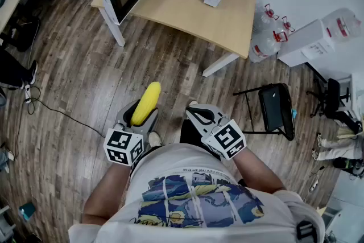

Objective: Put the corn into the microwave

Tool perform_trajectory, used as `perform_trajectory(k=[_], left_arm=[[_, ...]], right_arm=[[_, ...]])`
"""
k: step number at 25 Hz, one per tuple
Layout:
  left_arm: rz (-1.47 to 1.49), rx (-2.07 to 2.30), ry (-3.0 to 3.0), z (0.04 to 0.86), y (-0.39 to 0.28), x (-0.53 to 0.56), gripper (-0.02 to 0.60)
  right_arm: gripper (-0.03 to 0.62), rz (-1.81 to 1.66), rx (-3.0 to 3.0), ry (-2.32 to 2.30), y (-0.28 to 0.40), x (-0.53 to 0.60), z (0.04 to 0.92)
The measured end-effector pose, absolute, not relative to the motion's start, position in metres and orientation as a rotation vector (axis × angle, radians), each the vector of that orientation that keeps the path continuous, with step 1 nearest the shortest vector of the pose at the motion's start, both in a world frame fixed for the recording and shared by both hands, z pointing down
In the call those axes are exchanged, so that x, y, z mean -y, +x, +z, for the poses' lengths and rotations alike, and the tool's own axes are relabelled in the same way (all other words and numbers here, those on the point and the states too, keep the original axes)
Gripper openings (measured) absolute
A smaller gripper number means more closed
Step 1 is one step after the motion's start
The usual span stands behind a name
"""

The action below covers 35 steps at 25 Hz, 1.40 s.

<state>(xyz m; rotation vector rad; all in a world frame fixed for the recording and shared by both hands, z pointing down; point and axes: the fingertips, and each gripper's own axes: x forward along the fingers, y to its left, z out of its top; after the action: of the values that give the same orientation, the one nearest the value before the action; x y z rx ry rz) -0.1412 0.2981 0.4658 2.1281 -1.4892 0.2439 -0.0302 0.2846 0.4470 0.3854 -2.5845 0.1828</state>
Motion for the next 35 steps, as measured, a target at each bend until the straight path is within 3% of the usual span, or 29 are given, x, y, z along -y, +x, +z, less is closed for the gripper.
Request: perform_trajectory(k=[16,18,22,27,35], left_arm=[[0.238,1.696,1.938,0.461,-0.065,-0.125,0.258],[0.237,1.726,1.908,0.463,-0.059,-0.105,0.258],[0.236,1.748,1.874,0.466,-0.048,-0.068,0.258],[0.241,1.779,1.852,0.471,-0.058,-0.016,0.258],[0.247,1.795,1.866,0.491,-0.103,0.093,0.258]], right_arm=[[0.012,0.219,2.609,0.202,0.065,-0.098,0.445],[0.055,0.258,2.608,0.217,0.083,-0.080,0.450],[0.067,0.323,2.601,0.264,0.112,-0.053,0.460],[0.023,0.398,2.584,0.340,0.122,-0.023,0.470],[0.012,0.414,2.523,0.513,0.123,0.045,0.468]])
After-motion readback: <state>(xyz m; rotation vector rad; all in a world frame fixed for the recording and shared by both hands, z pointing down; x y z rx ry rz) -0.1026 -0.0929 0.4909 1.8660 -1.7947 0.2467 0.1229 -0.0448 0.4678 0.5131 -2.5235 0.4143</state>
